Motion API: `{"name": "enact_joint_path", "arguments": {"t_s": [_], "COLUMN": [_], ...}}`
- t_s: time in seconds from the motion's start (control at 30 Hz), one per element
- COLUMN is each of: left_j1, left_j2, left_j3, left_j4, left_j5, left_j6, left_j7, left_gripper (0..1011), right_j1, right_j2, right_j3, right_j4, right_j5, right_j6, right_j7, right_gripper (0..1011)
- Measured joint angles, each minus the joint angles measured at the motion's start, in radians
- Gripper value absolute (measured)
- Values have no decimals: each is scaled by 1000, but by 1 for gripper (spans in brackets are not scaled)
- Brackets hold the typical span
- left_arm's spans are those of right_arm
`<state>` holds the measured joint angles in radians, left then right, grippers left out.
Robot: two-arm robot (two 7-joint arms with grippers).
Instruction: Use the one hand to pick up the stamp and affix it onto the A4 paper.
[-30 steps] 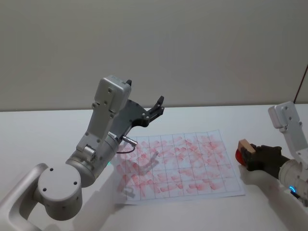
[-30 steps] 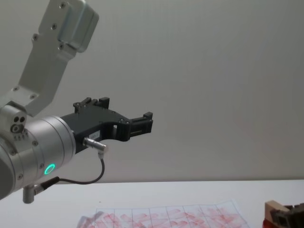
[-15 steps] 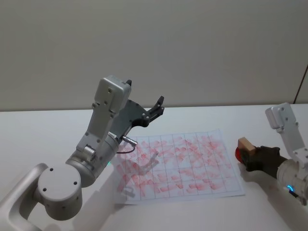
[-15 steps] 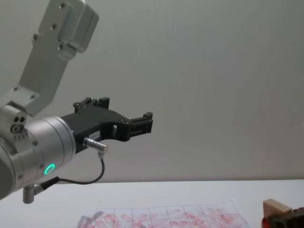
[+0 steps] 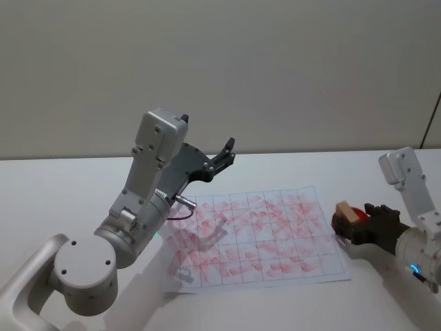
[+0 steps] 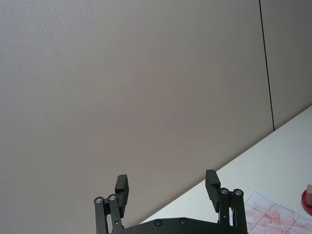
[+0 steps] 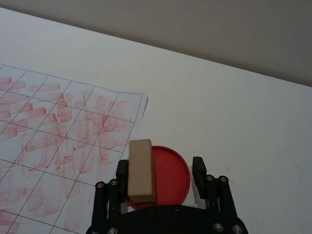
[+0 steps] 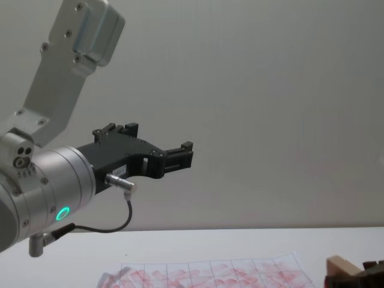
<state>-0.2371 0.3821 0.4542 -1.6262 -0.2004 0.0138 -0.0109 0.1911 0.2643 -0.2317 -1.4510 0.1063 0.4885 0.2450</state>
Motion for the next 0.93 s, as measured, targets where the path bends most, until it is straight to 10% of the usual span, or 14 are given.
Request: {"name": "enact_joint_path", "arguments": {"t_s": [0.3, 0.93], "left_j1": [0, 0], "left_j2": [0, 0], "left_j3": [0, 0], "left_j4": [0, 0], "left_j5": [0, 0], "left_j6": [0, 0], "left_j7": [0, 0], "left_gripper": [1001, 1001], "right_j1": [2, 4], "right_j2": [-1, -1], "right_j3": [-1, -1], "right_j4": [4, 7], "right_j5": [-2, -3], "right_j6": [-1, -2], "right_j7": [1, 2], "right_gripper": [999, 1003]}}
